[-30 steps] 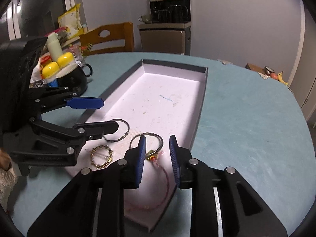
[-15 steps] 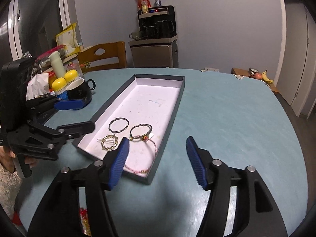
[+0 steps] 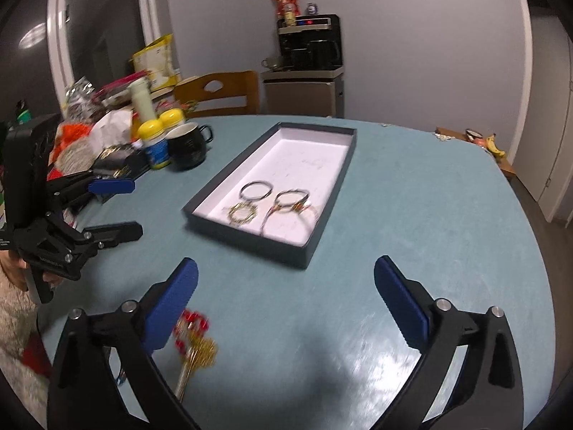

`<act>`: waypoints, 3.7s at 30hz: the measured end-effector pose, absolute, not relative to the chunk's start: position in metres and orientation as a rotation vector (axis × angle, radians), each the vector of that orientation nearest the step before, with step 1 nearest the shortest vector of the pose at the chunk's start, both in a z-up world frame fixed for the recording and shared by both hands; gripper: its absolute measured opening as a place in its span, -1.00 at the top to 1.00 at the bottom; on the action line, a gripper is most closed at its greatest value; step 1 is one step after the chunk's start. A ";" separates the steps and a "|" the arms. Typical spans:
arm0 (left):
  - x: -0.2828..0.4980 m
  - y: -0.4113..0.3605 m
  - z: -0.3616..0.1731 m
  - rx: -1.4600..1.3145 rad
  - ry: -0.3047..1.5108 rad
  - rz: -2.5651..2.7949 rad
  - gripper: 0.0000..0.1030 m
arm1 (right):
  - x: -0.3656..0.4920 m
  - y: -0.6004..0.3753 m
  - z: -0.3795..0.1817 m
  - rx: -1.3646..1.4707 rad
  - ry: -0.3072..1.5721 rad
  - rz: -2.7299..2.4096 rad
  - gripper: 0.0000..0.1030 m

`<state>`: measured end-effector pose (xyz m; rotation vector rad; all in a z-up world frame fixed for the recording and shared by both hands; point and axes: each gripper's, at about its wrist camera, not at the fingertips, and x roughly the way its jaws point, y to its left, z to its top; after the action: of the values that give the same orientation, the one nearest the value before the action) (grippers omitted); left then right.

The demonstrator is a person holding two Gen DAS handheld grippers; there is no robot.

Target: Organize jewelry

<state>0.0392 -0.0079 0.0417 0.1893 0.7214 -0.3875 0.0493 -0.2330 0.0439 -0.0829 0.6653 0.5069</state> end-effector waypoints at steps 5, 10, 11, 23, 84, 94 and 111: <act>0.006 -0.011 0.026 0.242 0.754 -0.376 -0.80 | 0.031 -0.233 0.031 -0.108 0.697 0.517 -0.89; -0.014 -0.004 0.010 0.242 0.805 -0.370 -0.80 | 0.020 -0.235 0.017 -0.091 0.745 0.528 -0.89; -0.017 -0.004 0.007 0.238 0.815 -0.372 -0.80 | 0.017 -0.235 0.014 -0.091 0.753 0.530 -0.89; -0.057 -0.024 -0.012 0.292 0.849 -0.492 -0.80 | -0.005 -0.202 -0.014 -0.147 0.841 0.627 -0.76; -0.009 -0.091 -0.006 0.342 0.797 -0.844 -0.77 | 0.017 -0.233 0.071 -0.002 0.602 0.679 0.82; -0.006 -0.115 -0.028 0.482 0.847 -0.953 -0.77 | 0.012 -0.245 0.065 0.016 0.621 0.672 0.82; 0.004 -0.107 -0.026 0.435 0.847 -0.916 -0.11 | 0.009 -0.240 0.063 0.003 0.633 0.680 0.82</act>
<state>0.0045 -0.1071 -0.0262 0.4348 0.8468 -0.9156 0.0093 -0.2399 0.0628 0.0028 0.6331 0.6804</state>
